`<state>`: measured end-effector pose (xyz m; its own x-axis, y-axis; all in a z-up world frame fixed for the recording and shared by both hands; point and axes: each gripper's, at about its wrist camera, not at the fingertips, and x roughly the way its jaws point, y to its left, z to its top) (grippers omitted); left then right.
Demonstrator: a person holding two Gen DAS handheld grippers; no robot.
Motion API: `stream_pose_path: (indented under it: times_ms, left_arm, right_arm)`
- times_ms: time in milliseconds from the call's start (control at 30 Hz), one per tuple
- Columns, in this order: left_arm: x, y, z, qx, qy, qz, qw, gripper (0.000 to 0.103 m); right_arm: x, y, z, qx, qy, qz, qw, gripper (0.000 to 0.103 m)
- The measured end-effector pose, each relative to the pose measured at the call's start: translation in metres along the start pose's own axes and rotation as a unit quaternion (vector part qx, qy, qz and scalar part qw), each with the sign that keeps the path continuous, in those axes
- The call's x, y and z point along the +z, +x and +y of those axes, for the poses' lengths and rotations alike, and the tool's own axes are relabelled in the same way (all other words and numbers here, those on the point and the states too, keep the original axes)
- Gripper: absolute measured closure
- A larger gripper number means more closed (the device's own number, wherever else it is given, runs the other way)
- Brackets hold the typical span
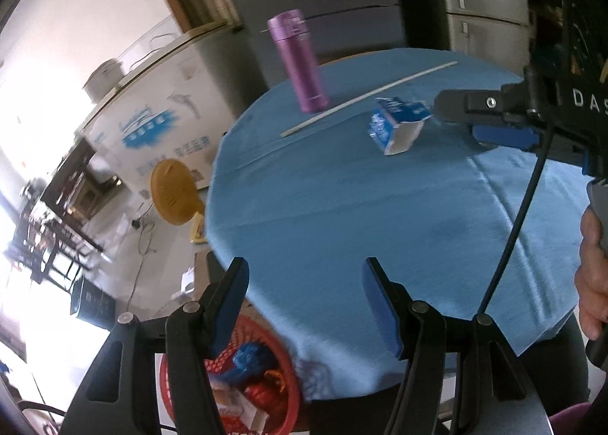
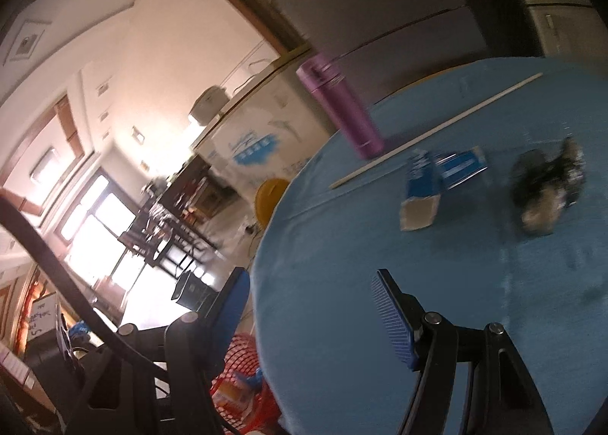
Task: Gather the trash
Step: 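Move both tools over the table toward the black bag and toothpaste box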
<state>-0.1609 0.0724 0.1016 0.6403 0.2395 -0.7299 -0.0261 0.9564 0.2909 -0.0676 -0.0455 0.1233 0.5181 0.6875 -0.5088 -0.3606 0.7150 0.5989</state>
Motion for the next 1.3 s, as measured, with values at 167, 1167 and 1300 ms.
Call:
stream_pose_path:
  times_ms: [167, 1167, 1300]
  left_arm:
    - [0.018, 0.000, -0.026, -0.012, 0.030, -0.006, 0.9995, 0.040]
    - [0.096, 0.020, -0.136, -0.068, 0.120, -0.009, 0.9903, 0.040]
    - [0.102, 0.041, -0.122, -0.072, 0.098, 0.013, 0.9925, 0.040]
  right_arm:
    - [0.008, -0.027, -0.026, -0.023, 0.012, -0.023, 0.999, 0.032]
    - [0.040, -0.115, -0.144, -0.123, 0.095, -0.092, 0.983, 0.032]
    - [0.043, -0.114, -0.162, -0.138, 0.115, -0.084, 0.980, 0.032]
